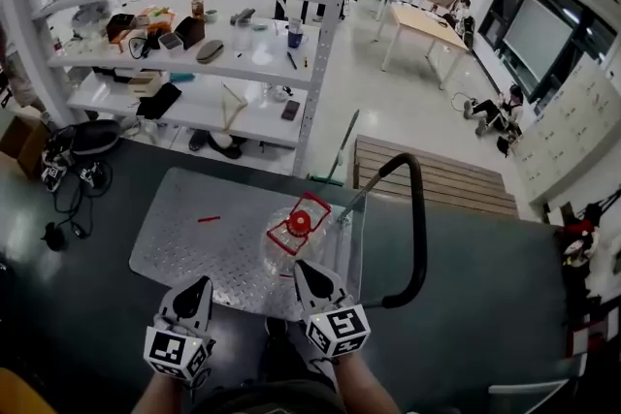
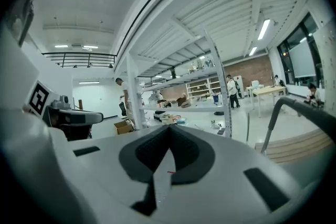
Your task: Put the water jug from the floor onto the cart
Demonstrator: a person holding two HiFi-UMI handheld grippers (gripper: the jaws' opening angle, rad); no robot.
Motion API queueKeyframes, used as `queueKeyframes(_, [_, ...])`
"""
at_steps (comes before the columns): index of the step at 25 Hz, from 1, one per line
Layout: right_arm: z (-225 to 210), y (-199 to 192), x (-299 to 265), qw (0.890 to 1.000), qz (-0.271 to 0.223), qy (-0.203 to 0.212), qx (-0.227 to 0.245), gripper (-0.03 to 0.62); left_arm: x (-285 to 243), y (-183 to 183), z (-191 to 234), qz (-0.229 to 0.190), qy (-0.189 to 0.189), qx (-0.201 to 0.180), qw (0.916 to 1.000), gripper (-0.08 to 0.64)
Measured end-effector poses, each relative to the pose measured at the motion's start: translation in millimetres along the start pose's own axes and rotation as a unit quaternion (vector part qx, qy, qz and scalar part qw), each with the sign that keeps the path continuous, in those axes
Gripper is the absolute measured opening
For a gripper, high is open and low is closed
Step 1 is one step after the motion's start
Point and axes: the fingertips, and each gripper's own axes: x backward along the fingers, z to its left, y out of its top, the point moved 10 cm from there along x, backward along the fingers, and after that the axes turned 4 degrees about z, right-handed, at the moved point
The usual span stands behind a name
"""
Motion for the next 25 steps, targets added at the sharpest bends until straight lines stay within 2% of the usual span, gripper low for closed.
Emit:
queueKeyframes(4, [45.4,-3.3,47.1,1.000,-0.011,-0.002,0.027,-0.011,57.6,-12.8,-10.4,-0.011,0.003,-0.001,0.9999,0.008])
queueKeyframes(9, [85.9,-16.7,100.4,0.999,-0.007,-0.019,0.029,-0.011,119.6,-27.1,-23.7,-0.024,0.001,0.008,0.9997,0.008])
queueKeyframes(13, [107.5,-22.4,138.3,0.999,-0.012,-0.036,0.020,-0.011,154.2,-37.0,-32.8,-0.016,-0.005,0.006,0.9998,0.008])
queueKeyframes(19, [108.8,-32.2,170.5,0.998,-0.017,-0.049,0.032,-0.011,172.9,-46.8,-49.7,-0.015,0.000,0.006,0.9999,0.008])
queueKeyframes(25, [94.7,-27.2,185.7,0.999,-0.023,-0.034,0.034,-0.011,174.1,-39.1,-86.6,-0.019,0.004,0.003,0.9998,0.008])
